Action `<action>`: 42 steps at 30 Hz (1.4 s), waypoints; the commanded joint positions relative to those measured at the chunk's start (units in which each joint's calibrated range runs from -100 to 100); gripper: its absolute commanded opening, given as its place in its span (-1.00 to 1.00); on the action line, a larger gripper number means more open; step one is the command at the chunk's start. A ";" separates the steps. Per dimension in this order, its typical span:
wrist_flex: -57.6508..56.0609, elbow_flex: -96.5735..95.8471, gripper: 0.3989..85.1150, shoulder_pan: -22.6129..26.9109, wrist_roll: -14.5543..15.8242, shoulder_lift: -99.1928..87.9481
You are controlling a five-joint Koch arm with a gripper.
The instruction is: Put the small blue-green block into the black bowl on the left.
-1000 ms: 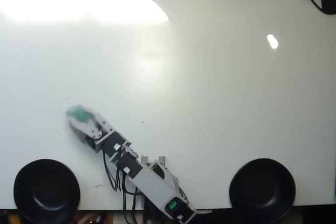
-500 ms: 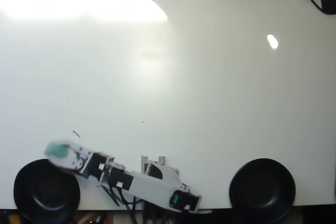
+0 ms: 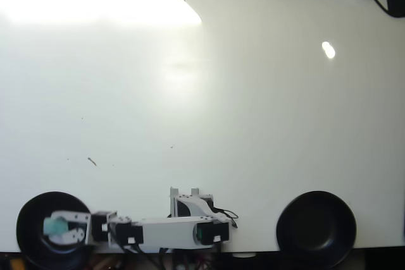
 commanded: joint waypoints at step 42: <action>4.53 4.40 -0.11 -1.71 -8.60 -1.51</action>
